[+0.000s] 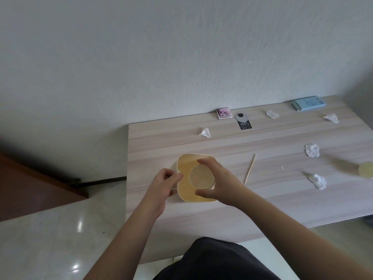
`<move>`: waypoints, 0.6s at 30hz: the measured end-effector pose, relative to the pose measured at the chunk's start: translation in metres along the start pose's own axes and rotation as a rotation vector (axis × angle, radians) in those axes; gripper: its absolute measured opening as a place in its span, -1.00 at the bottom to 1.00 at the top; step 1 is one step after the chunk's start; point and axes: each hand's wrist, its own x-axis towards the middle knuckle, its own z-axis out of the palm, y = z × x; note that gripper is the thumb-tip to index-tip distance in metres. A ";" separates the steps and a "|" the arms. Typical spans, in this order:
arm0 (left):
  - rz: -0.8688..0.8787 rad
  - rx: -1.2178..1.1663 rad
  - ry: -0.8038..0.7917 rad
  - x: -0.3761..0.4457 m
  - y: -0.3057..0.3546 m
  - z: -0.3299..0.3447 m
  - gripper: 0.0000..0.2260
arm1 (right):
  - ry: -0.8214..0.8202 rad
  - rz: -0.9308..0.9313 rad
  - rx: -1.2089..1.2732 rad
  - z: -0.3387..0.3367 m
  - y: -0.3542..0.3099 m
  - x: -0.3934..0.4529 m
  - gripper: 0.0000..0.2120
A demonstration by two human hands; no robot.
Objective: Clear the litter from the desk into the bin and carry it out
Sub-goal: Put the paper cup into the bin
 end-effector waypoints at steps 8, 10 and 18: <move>0.032 0.093 -0.034 0.006 -0.001 -0.015 -0.81 | -0.039 0.016 -0.352 0.019 -0.006 0.004 -0.16; 0.042 0.116 -0.044 0.008 -0.001 -0.020 -0.81 | -0.055 0.049 -0.436 0.023 -0.008 0.007 -0.16; 0.041 0.139 -0.082 0.018 -0.003 -0.038 -0.64 | -0.136 0.129 -0.534 0.033 -0.016 0.016 -0.38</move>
